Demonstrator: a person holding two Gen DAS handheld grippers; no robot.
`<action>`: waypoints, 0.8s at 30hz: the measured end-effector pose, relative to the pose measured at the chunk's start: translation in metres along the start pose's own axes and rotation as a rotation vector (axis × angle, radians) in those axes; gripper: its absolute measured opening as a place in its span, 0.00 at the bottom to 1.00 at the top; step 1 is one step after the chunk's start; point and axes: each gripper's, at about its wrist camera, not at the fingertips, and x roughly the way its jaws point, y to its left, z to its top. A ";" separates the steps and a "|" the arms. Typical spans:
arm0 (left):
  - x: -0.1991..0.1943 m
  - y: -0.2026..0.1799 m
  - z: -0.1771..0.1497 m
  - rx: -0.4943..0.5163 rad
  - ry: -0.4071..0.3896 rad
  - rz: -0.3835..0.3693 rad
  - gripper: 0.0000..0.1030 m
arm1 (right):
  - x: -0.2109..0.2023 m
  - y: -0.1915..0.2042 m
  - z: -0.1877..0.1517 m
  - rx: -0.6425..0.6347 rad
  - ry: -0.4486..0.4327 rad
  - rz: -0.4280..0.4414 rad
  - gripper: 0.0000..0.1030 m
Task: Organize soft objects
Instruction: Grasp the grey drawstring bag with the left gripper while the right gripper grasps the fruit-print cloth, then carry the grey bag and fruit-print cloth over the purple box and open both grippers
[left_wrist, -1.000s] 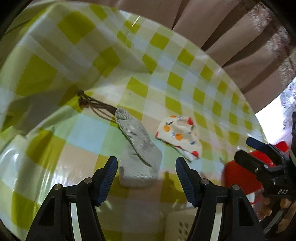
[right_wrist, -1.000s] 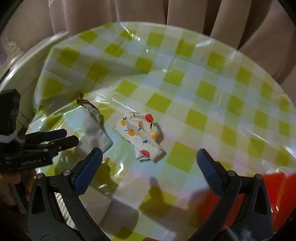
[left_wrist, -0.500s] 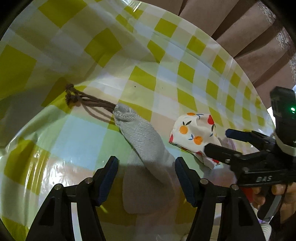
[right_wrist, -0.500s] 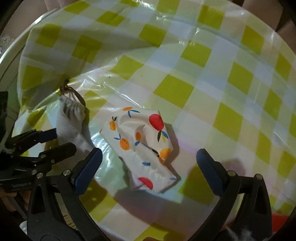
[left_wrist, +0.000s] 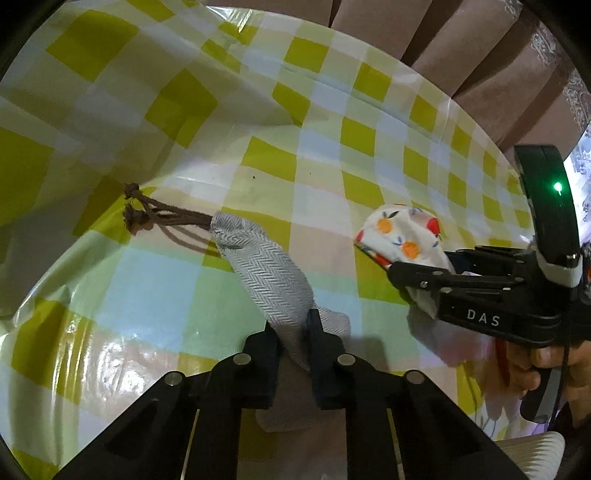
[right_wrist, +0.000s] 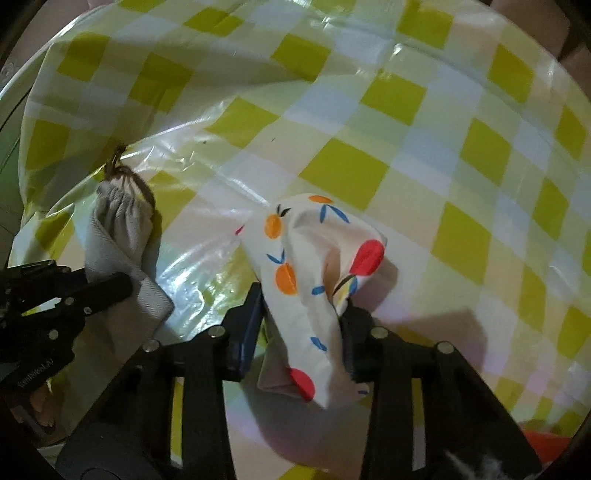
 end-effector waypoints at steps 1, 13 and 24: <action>-0.003 0.000 0.000 0.000 -0.008 -0.001 0.13 | -0.005 0.000 -0.002 -0.005 -0.015 -0.022 0.38; -0.060 -0.011 -0.007 0.013 -0.143 0.012 0.13 | -0.102 -0.001 -0.038 0.077 -0.207 -0.200 0.38; -0.127 -0.043 -0.023 0.041 -0.260 -0.056 0.13 | -0.177 0.006 -0.084 0.148 -0.305 -0.250 0.38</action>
